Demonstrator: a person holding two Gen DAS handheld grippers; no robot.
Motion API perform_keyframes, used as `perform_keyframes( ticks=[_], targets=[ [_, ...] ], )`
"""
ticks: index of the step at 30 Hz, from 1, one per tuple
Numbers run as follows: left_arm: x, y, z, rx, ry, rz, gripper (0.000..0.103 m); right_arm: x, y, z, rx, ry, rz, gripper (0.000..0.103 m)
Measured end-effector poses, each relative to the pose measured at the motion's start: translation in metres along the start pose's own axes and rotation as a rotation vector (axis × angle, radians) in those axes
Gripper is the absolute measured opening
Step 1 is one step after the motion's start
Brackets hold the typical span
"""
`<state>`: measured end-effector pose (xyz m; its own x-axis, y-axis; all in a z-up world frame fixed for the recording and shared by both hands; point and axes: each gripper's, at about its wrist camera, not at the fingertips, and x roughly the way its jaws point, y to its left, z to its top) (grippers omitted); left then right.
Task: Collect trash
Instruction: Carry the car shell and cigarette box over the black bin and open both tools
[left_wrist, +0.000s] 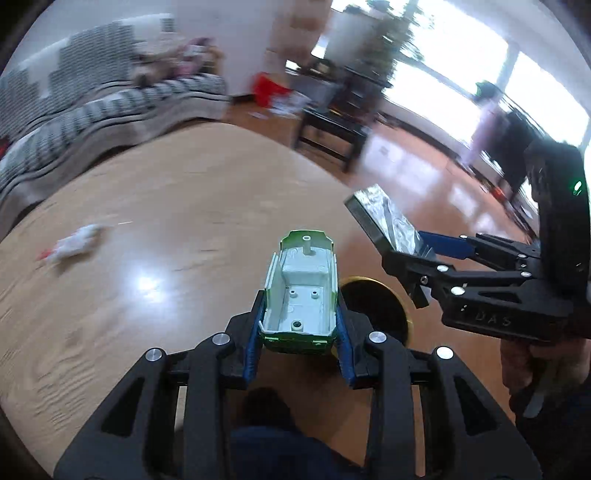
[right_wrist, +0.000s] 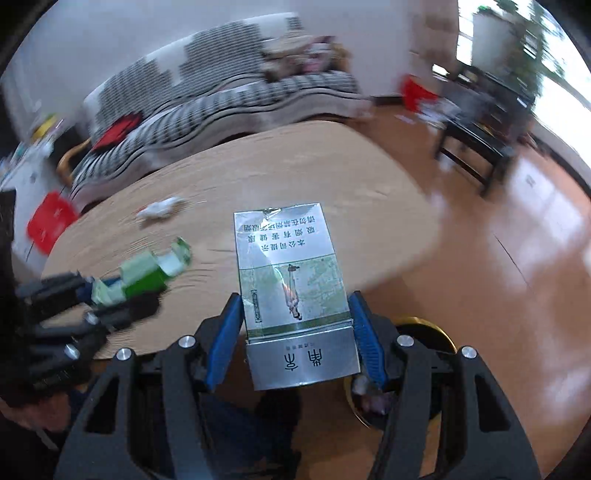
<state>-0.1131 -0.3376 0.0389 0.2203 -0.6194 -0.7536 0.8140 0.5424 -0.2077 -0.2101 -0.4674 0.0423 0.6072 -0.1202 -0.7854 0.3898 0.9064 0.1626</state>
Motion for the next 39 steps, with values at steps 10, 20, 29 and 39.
perform_keyframes(
  ticks=[10,20,29,39],
  targets=[
    [0.114,-0.096,-0.013,0.1,0.155,-0.114,0.033,-0.019,-0.128,-0.071,0.257,0.018,-0.107,0.058],
    [0.182,-0.09,-0.031,0.105,0.265,-0.129,0.033,0.014,-0.17,-0.109,0.368,0.073,-0.11,0.058],
    [0.202,-0.093,-0.026,0.099,0.288,-0.132,0.033,0.032,-0.174,-0.109,0.403,0.09,-0.104,0.058],
    [0.211,-0.096,-0.016,0.097,0.282,-0.089,0.068,0.037,-0.181,-0.108,0.425,0.103,-0.111,0.065]
  ],
)
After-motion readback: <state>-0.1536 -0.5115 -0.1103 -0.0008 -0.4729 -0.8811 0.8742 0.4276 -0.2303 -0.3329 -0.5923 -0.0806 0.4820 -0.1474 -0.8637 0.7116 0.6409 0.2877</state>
